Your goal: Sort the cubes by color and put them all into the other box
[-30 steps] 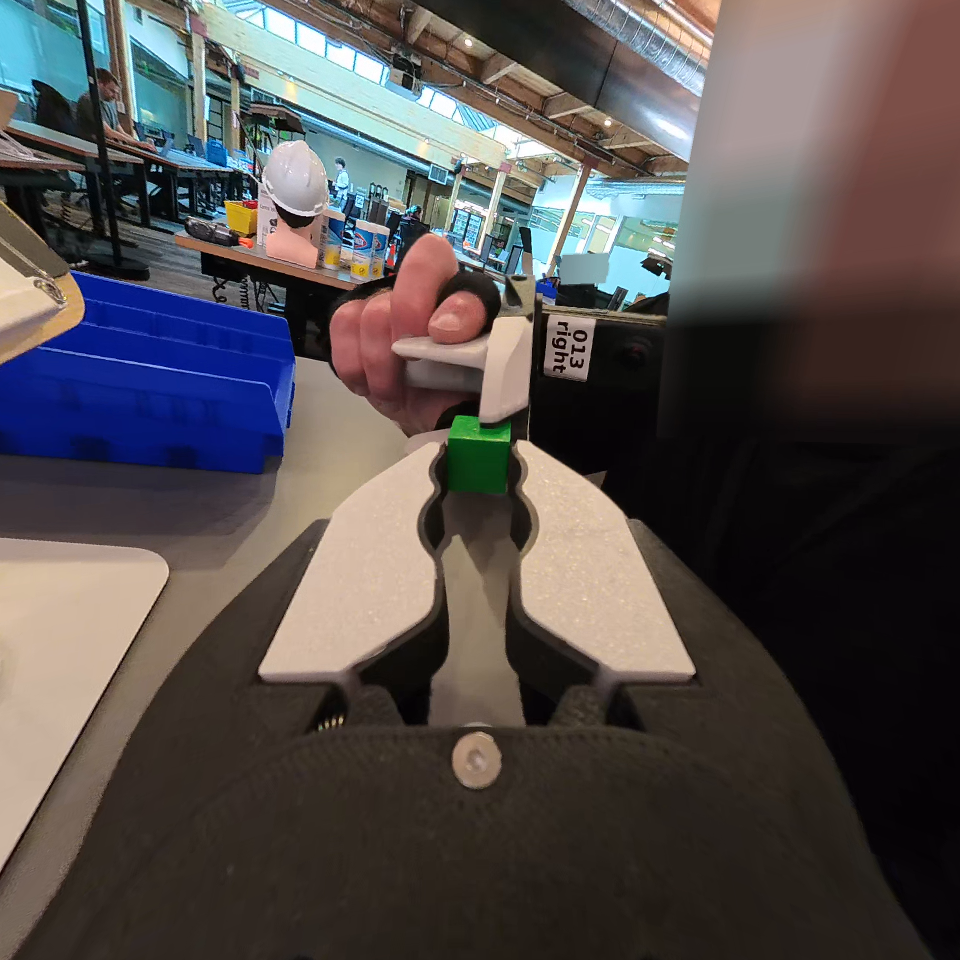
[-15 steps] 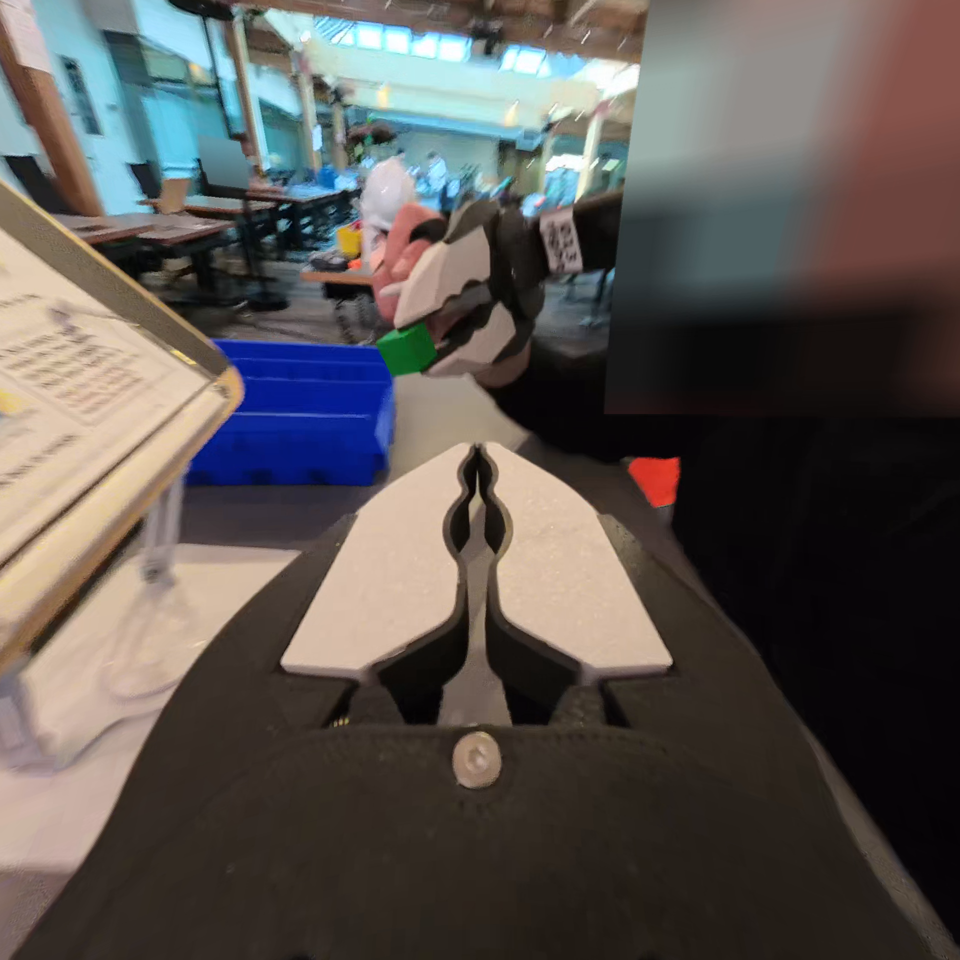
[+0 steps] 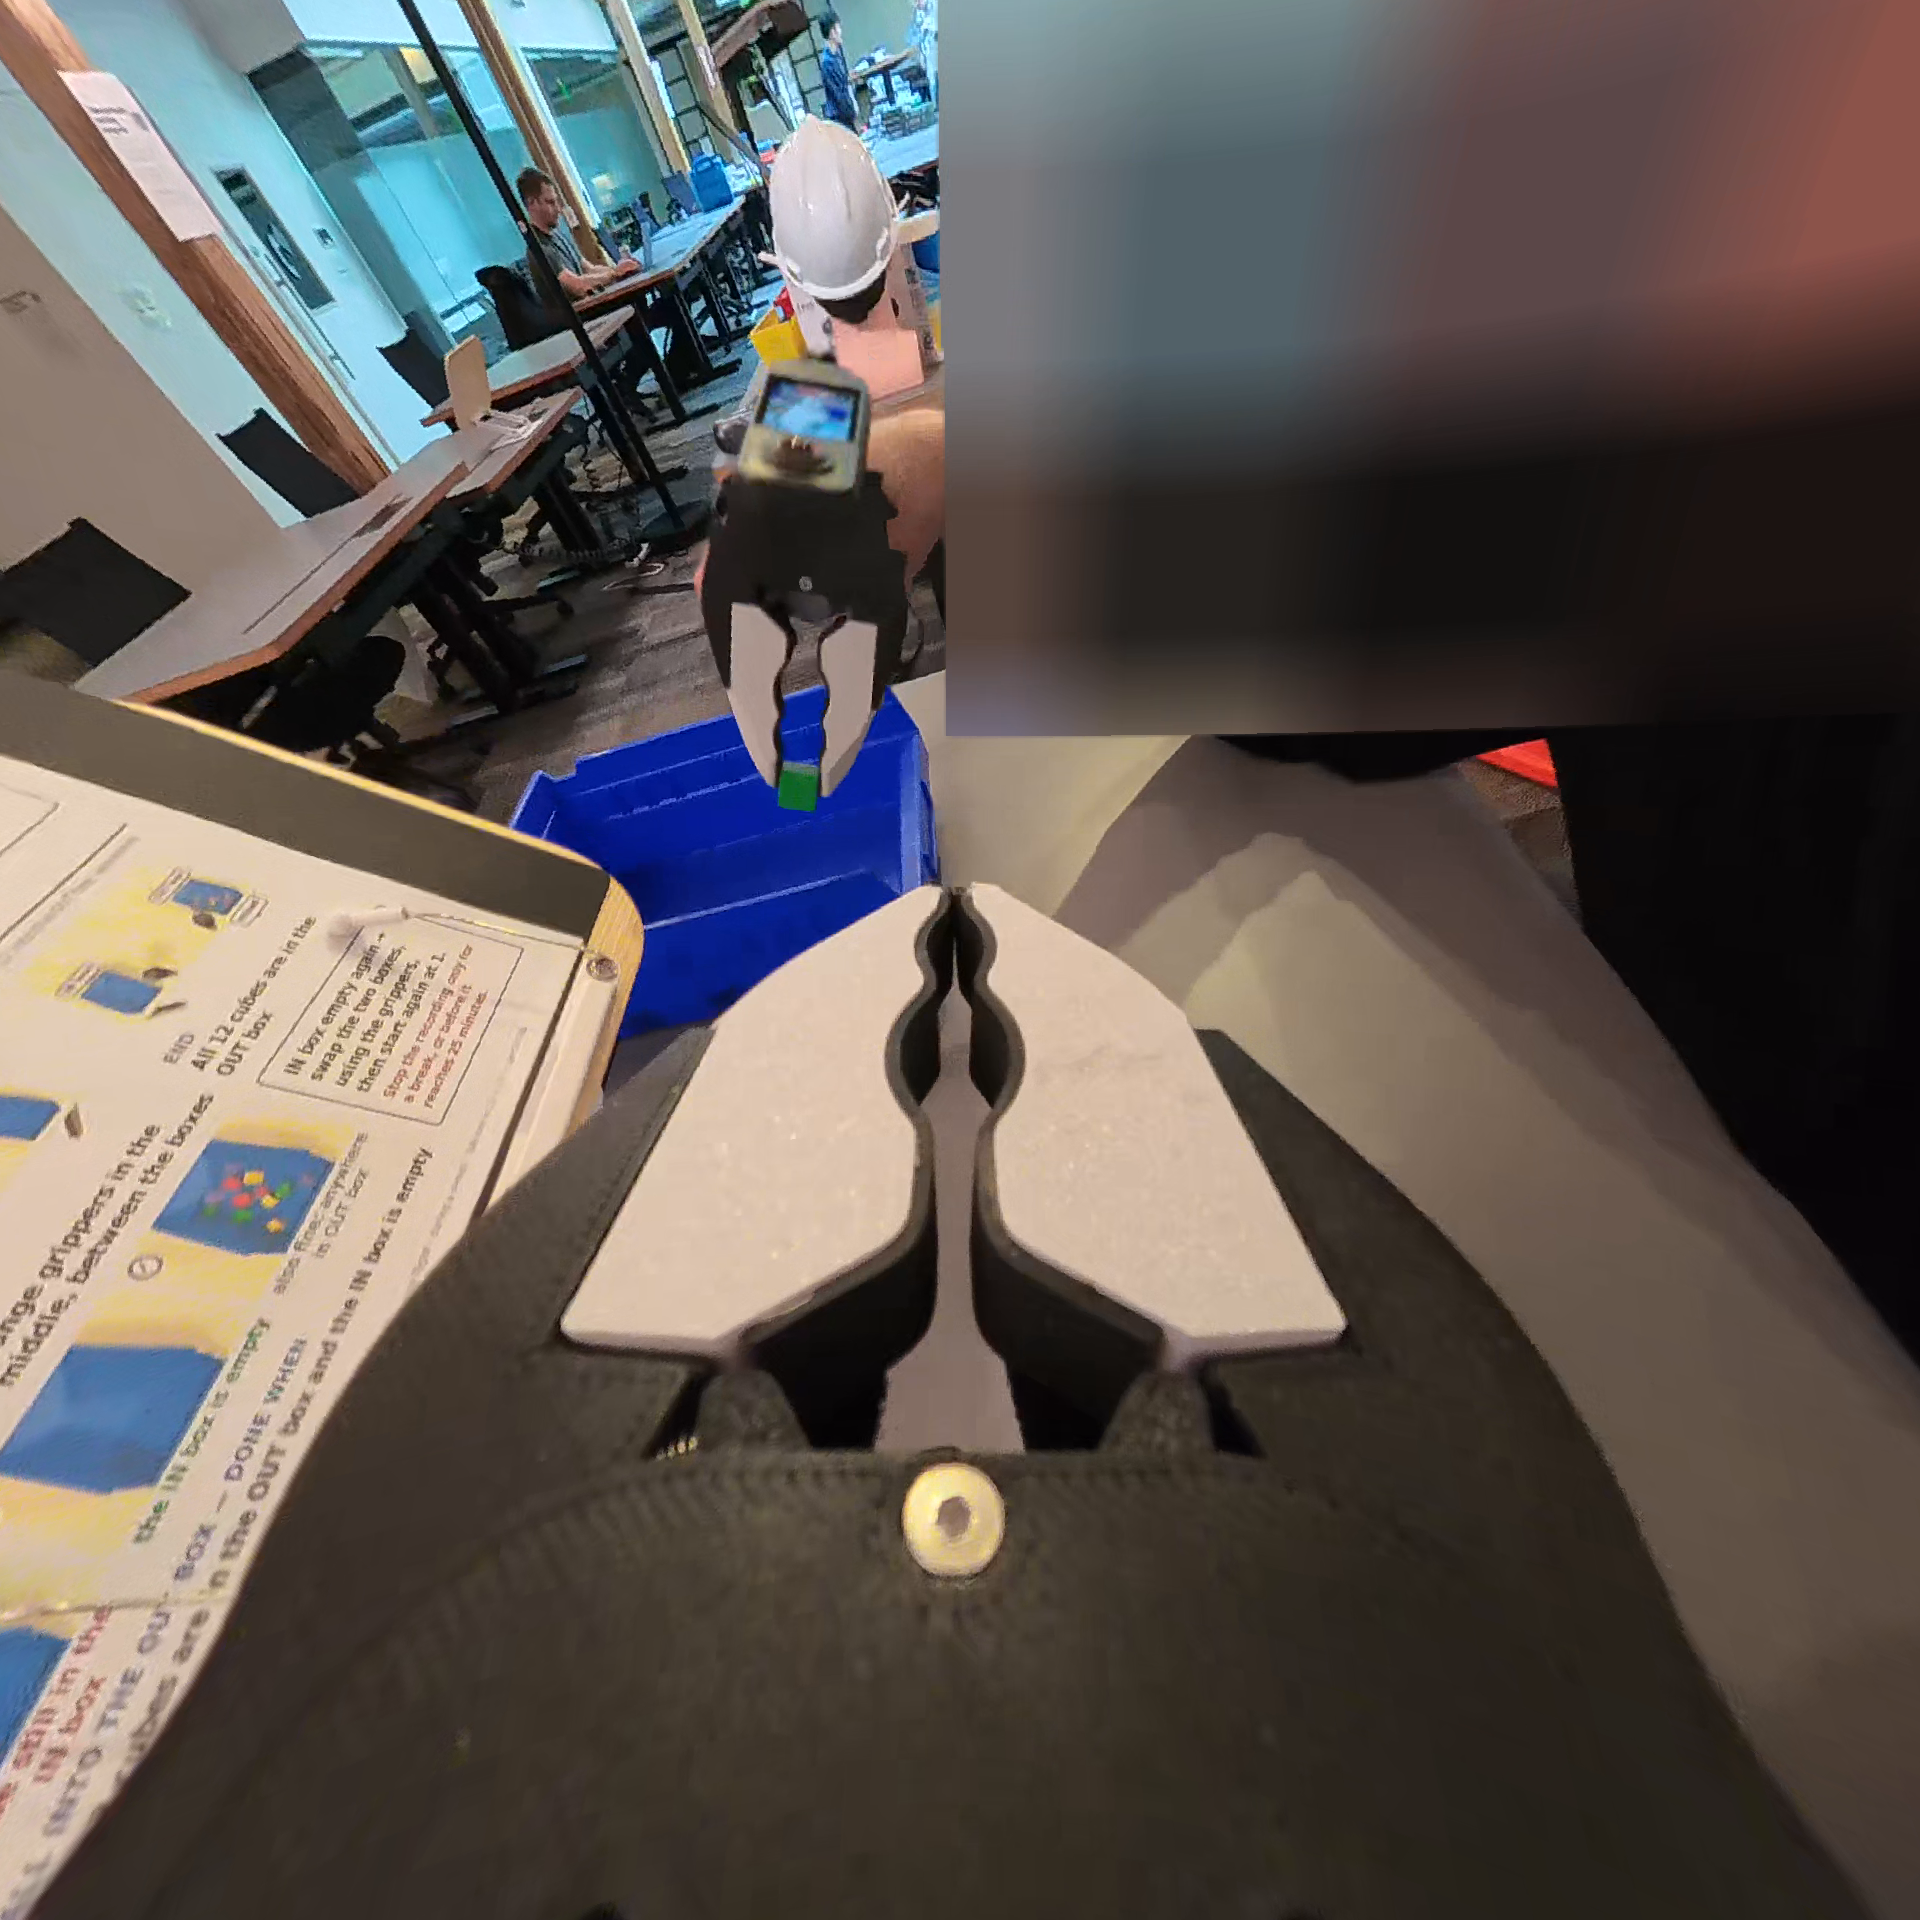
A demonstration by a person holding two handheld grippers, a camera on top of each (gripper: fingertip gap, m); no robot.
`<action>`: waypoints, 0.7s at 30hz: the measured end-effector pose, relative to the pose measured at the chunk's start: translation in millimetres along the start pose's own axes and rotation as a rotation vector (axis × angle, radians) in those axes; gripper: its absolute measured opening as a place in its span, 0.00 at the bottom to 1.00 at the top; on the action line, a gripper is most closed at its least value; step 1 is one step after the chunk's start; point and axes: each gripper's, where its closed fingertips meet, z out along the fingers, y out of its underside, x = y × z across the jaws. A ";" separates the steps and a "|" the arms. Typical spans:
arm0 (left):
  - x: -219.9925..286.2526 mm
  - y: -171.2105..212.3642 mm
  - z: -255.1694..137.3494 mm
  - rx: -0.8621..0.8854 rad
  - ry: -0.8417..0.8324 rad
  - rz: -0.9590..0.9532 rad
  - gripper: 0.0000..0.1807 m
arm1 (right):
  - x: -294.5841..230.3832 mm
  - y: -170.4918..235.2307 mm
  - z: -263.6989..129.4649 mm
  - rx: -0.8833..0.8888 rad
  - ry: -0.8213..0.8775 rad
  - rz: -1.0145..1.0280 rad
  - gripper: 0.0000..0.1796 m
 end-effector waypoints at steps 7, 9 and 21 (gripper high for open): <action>0.3 0.1 12.6 -0.031 0.007 0.026 0.00 | -2.8 45.4 50.4 -0.120 -0.141 0.067 0.12; 0.9 1.7 13.7 -0.035 0.012 0.026 0.00 | -5.8 57.9 63.5 -0.169 -0.175 0.077 0.12; 3.6 17.6 23.7 -0.116 0.027 0.051 0.00 | -22.0 77.4 104.1 -0.254 -0.295 0.073 0.12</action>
